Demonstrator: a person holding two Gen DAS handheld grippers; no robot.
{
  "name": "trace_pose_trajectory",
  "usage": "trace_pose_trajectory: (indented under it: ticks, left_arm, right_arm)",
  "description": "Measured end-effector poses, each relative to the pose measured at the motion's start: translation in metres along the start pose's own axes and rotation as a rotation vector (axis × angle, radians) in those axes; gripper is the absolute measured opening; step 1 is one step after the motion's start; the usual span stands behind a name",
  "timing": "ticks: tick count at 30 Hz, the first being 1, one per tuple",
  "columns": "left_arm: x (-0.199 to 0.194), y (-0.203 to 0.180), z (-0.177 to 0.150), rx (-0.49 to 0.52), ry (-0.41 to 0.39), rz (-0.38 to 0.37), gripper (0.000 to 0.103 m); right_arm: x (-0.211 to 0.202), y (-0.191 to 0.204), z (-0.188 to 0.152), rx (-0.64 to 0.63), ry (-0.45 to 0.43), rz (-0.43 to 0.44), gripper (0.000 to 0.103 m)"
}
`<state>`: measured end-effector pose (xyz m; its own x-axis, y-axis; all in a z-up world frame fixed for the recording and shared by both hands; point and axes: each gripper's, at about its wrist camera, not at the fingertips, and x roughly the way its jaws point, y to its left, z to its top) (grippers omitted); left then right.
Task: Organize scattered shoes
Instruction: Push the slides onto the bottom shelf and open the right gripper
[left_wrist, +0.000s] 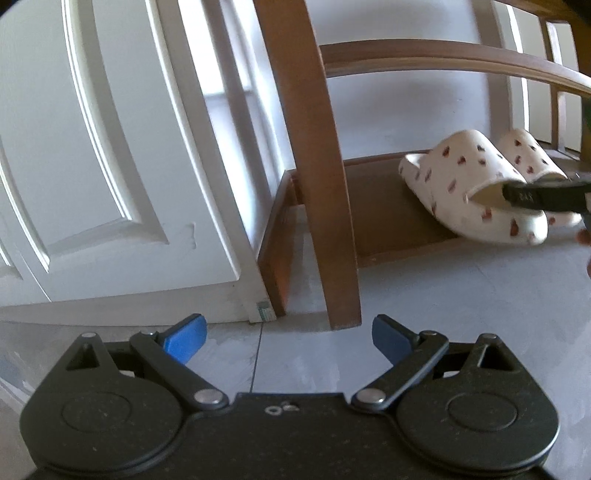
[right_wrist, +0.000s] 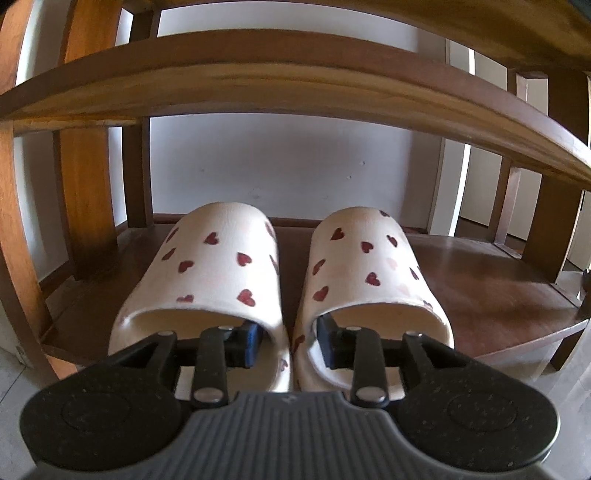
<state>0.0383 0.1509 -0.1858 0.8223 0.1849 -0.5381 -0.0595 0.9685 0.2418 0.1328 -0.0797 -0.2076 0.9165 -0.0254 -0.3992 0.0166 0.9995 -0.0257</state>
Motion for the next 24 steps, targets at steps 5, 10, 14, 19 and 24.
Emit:
trace_pose_trajectory:
  ticks: [5,10,14,19,24]
  left_arm:
    - [0.010,-0.014,0.010,0.017,-0.025,-0.014,0.097]
    - [0.028,-0.026,0.025,0.015,-0.049,-0.029,0.097]
    - [0.056,-0.031,0.039,-0.008,-0.058,-0.021,0.097]
    - [0.068,-0.040,0.049,-0.003,-0.084,-0.020,0.097]
    - [0.080,-0.043,0.051,-0.004,-0.075,-0.019,0.097]
  right_arm:
    - [-0.001,-0.004,0.002,-0.043,0.009,0.014,0.037]
    - [0.001,0.000,0.005,-0.079,0.027,0.006,0.038]
    - [0.005,0.002,0.010,-0.088,0.057,-0.004,0.038]
    - [0.013,0.003,0.016,-0.100,0.078,-0.010,0.038]
    - [0.023,0.006,0.019,-0.097,0.076,-0.025,0.038]
